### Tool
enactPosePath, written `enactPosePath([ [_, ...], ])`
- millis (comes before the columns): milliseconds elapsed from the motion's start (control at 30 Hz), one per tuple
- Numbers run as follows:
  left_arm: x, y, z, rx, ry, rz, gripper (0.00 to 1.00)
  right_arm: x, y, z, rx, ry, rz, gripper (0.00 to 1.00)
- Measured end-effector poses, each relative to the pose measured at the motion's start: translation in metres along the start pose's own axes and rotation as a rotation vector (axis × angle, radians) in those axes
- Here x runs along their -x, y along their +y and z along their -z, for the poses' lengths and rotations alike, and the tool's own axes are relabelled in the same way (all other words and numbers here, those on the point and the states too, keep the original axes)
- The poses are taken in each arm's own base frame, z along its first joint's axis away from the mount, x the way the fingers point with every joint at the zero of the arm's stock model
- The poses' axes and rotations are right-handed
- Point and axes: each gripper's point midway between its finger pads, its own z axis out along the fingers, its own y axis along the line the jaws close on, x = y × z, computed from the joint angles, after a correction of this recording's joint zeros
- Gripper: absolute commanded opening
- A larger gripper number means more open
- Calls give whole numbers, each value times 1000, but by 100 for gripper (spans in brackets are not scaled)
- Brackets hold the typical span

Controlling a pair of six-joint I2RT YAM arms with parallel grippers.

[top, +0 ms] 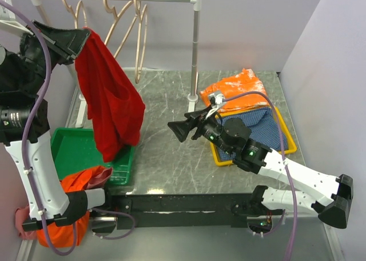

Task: Place the t-shirt on the hanger
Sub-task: Place the T-shirt at the center of the board.

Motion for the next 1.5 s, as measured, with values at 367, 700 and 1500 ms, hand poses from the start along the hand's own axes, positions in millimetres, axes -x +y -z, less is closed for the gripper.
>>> enactPosePath([
  [367, 19, -81, 3, -329, -28, 117, 1, 25, -2, 7, -41, -56, 26, 100],
  [700, -52, -152, -8, -586, 167, 275, 1, 52, -15, 28, -132, -132, 17, 99],
  [1500, -426, 109, 101, 382, 699, 192, 1, -137, -133, 63, -509, 226, -67, 73],
])
